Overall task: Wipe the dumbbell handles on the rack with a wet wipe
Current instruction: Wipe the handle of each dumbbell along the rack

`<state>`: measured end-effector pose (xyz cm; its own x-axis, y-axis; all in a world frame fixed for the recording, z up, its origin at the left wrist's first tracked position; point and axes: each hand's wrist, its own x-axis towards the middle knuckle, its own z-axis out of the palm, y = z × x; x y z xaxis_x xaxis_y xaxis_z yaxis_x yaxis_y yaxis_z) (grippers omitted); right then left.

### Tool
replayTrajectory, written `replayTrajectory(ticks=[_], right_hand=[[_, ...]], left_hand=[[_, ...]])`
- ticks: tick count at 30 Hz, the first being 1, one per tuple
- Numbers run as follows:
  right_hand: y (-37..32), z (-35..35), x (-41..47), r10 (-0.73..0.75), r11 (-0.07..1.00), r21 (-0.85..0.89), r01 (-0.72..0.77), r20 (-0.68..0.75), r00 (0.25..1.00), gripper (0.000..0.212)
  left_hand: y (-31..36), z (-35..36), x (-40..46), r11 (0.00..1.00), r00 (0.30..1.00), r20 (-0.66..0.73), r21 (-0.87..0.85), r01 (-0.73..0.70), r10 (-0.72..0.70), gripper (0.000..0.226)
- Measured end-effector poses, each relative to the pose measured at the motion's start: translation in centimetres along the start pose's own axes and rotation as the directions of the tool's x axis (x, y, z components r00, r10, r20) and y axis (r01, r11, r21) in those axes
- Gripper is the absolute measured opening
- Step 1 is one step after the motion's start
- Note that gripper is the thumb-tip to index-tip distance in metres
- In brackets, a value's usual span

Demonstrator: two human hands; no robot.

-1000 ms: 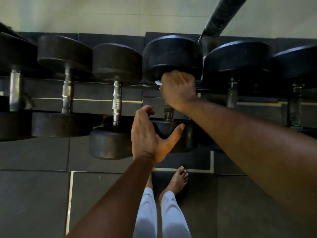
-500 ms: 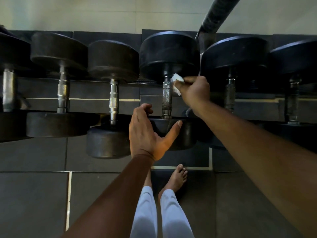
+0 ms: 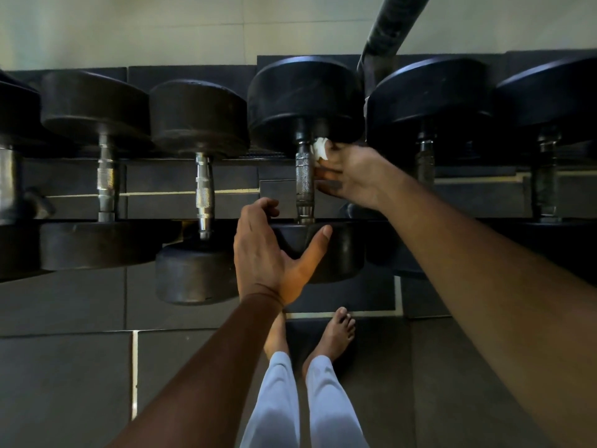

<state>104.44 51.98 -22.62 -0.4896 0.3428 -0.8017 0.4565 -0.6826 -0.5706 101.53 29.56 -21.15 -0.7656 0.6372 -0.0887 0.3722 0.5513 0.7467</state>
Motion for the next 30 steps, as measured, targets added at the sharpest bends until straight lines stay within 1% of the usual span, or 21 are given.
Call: replayTrajectory(ticks=[2,4,5,7,8,10,13,15,21,24,27,30], right_hand=[[0.2,0.2,0.3,0.014,0.999,0.045,-0.015,0.005,1.000,0.013],[0.3,0.7,0.5,0.027,0.993,0.113,-0.030,0.028,0.999,0.017],[0.5,0.8,0.7,0.025,0.985,0.169,-0.032,0.043,0.999,0.016],[0.9,0.5,1.1,0.015,0.951,0.306,-0.033,0.060,0.998,0.005],[1.0,0.2,1.3,0.007,0.934,0.355,-0.034,0.075,0.997,0.007],[0.9,-0.1,1.5,-0.009,0.933,0.357,-0.034,0.118,0.993,0.003],[0.3,-0.2,1.6,0.003,0.962,0.270,-0.044,0.152,0.988,0.007],[0.0,-0.3,1.7,0.022,0.978,0.201,-0.053,0.154,0.988,0.006],[0.5,-1.2,2.0,0.056,0.997,-0.064,-0.045,0.175,0.983,0.012],[0.5,-1.6,1.8,0.099,0.966,-0.249,-0.068,0.113,0.989,0.007],[0.9,-2.2,2.1,0.186,0.907,-0.397,-0.143,0.071,0.980,0.005],[1.9,-2.6,2.0,0.277,0.830,-0.517,-0.212,0.051,0.960,0.018]], left_hand=[[0.0,0.0,0.0,1.000,1.000,-0.004,-0.002,-0.003,0.003,0.084],[0.0,0.0,0.0,1.000,1.000,-0.006,-0.006,-0.003,0.003,0.085],[0.0,0.0,0.0,1.000,1.000,-0.004,-0.007,-0.002,0.002,0.085],[0.0,0.0,0.0,1.000,1.000,-0.005,-0.007,0.002,-0.002,0.085],[0.0,0.0,0.0,1.000,1.000,-0.006,-0.007,0.003,-0.003,0.085],[0.0,0.0,0.0,1.000,1.000,-0.006,-0.006,0.000,0.000,0.084],[0.0,0.0,0.0,1.000,1.000,-0.004,0.000,-0.001,0.001,0.083],[-0.1,0.1,0.0,1.000,1.000,-0.005,0.002,-0.004,0.004,0.083],[0.0,0.1,0.0,1.000,1.000,-0.006,0.009,-0.002,0.002,0.082],[0.0,0.1,0.0,1.000,1.000,-0.003,0.007,-0.006,0.006,0.083],[0.0,0.1,0.0,1.000,1.000,0.000,0.000,0.001,-0.001,0.084],[0.0,0.1,0.0,1.000,1.000,-0.002,0.008,0.000,0.000,0.084]])
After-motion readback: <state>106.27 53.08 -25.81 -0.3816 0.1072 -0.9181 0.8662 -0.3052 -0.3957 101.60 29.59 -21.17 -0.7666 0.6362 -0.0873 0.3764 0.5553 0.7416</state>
